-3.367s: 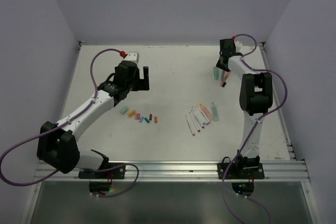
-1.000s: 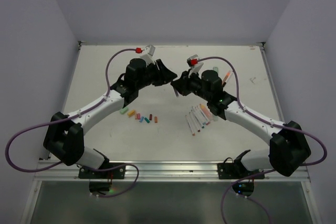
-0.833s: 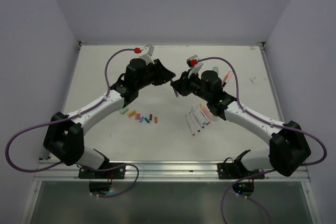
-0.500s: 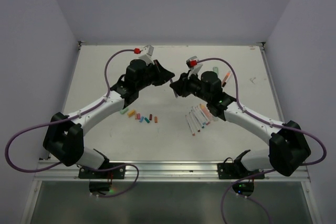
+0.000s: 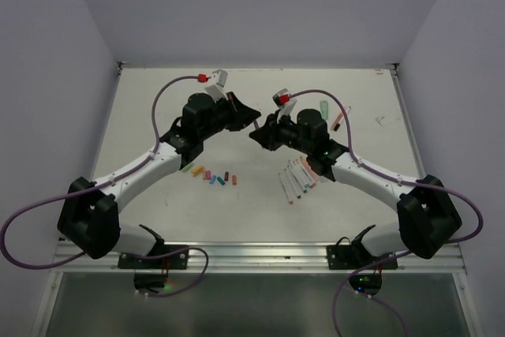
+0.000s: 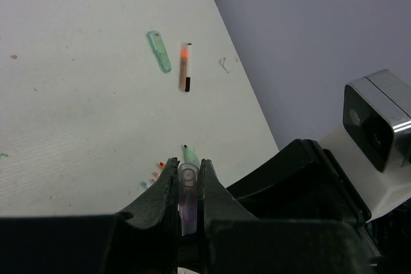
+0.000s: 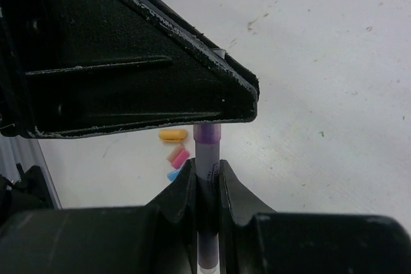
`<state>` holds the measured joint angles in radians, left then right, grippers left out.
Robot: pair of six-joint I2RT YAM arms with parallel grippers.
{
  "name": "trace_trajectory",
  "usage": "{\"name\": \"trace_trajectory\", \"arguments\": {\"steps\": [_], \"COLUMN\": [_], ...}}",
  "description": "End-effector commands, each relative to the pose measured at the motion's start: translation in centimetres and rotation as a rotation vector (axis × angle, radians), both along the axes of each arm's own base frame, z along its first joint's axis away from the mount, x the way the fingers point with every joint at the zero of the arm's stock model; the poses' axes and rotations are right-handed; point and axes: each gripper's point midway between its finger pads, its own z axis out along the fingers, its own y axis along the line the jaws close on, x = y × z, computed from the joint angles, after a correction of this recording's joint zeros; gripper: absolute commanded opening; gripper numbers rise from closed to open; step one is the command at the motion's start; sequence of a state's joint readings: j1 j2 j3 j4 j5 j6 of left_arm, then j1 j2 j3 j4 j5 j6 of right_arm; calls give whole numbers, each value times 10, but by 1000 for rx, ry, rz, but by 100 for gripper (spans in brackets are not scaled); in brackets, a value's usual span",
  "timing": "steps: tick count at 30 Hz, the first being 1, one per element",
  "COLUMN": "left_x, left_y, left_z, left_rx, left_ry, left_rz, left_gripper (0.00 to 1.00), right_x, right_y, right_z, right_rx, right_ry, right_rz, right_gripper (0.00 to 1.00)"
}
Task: Open the pen caps
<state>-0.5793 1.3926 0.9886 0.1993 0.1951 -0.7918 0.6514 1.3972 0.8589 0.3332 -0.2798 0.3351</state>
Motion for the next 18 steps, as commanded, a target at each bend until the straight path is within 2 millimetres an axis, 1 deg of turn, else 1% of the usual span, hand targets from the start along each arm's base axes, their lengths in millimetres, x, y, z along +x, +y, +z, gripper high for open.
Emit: {"name": "trace_trajectory", "arguments": {"steps": [1, 2, 3, 4, 5, 6, 7, 8, 9, 10, 11, 12, 13, 14, 15, 16, 17, 18], "left_x": [-8, -8, -5, -3, 0, 8, 12, 18, 26, 30, 33, 38, 39, 39, 38, 38, 39, 40], "left_y": [-3, -1, 3, 6, 10, 23, 29, 39, 55, 63, 73, 94, 105, 116, 132, 139, 144, 148], "left_z": [29, 29, 35, 37, 40, 45, 51, 51, 60, 66, 68, 76, 85, 80, 90, 99, 104, 107], "left_rx": [-46, -47, -52, -58, -62, -70, -96, -103, -113, -130, -136, -149, -190, -202, -239, -275, -288, -299], "left_ry": [-106, -110, -127, -137, -141, -150, -152, -152, -170, -185, -193, -215, -237, -238, -263, -287, -297, -305], "left_rz": [-45, -38, -10, 8, 33, 106, 147, 194, 289, 341, 393, 511, 572, 625, 700, 729, 749, 768], "left_gripper": [0, 0, 0, 0, 0, 0, 0, 0, 0, 0, 0, 0, 0, 0, 0, 0, 0, 0], "right_x": [3, 1, -2, -6, -8, -12, -16, -19, -25, -29, -32, -41, -45, -51, -59, -63, -69, -75], "right_y": [8, 8, 6, 5, 2, -2, -6, -11, -17, -21, -25, -31, -34, -38, -42, -45, -48, -53], "right_z": [21, 20, 13, 12, 5, -6, -8, -19, -33, -39, -44, -61, -68, -75, -88, -94, -100, -110], "right_rx": [44, 41, 27, 23, -1, -24, -35, -72, -102, -120, -138, -169, -183, -201, -221, -232, -247, -263], "right_ry": [-49, -49, -36, -35, -26, -8, -10, 6, 30, 41, 43, 78, 93, 105, 131, 142, 154, 176], "right_rz": [29, 32, 38, 49, 49, 48, 46, 46, 45, 45, 47, 50, 53, 60, 68, 72, 83, 86], "right_gripper": [3, 0, 0, 0, 0, 0, 0, 0, 0, 0, 0, 0, 0, 0, 0, 0, 0, 0]}}
